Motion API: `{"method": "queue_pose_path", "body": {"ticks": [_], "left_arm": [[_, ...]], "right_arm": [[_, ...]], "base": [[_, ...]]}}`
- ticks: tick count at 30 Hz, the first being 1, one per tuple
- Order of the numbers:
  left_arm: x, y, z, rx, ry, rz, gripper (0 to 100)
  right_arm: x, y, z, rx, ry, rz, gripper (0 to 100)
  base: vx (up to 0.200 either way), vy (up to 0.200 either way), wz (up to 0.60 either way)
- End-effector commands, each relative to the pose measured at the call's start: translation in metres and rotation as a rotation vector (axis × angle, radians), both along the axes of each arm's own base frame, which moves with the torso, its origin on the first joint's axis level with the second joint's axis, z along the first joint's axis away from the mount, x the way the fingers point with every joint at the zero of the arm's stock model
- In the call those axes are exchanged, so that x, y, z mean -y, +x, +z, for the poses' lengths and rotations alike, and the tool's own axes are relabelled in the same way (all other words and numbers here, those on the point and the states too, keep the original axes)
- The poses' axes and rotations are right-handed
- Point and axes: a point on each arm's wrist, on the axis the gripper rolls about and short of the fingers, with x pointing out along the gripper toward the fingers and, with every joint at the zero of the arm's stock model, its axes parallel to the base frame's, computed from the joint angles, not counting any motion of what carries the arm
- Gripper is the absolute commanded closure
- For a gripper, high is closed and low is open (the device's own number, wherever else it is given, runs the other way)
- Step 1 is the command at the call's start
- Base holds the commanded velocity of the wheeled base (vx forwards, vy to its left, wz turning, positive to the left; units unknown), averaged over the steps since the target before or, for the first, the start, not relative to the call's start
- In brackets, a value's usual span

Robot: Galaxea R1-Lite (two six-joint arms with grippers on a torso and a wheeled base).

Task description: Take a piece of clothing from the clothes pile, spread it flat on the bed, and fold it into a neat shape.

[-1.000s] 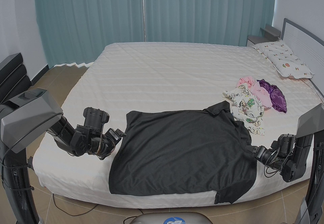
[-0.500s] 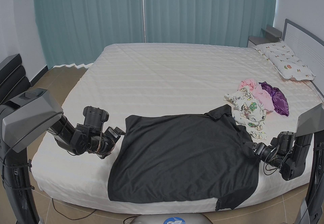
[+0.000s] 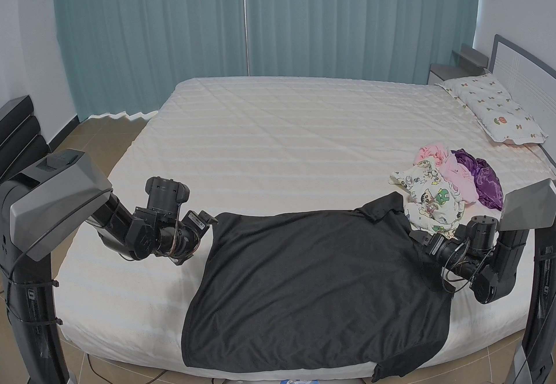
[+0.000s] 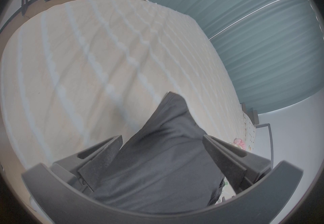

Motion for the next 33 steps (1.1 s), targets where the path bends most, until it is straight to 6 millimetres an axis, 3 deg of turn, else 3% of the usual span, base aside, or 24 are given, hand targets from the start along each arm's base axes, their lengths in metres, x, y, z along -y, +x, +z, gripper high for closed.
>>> {"method": "queue_pose_path", "body": {"ticks": [1,4,12,18,29,30,33], "left_arm": [[0.008,0.025,-0.007,0.029,0.016,0.004,0],[0.015,0.052,-0.011,0.057,0.03,-0.007,0],[0.022,0.092,-0.037,0.054,0.189,-0.006,0],[0.027,0.097,-0.056,0.047,0.239,-0.042,0],[0.03,0.107,-0.058,0.08,0.242,-0.046,0],[0.031,0.108,-0.061,0.08,0.241,-0.049,100],[0.031,0.109,-0.064,0.079,0.242,-0.049,100]], "right_arm": [[-0.005,0.003,0.001,0.012,-0.001,0.01,0],[-0.005,0.003,-0.002,0.003,0.001,0.01,0],[-0.007,0.002,-0.003,-0.003,-0.01,-0.002,0],[-0.009,0.006,-0.002,-0.027,-0.02,-0.017,0],[-0.015,0.01,0.0,-0.015,-0.031,-0.023,0],[-0.017,0.013,0.001,-0.005,-0.031,-0.021,0],[-0.019,0.016,0.002,0.006,-0.03,-0.015,0]], "base": [[0.0,0.0,0.0],[0.0,0.0,0.0],[0.0,0.0,0.0],[0.0,0.0,0.0],[0.0,0.0,0.0],[0.0,0.0,0.0],[0.0,0.0,0.0]]}}
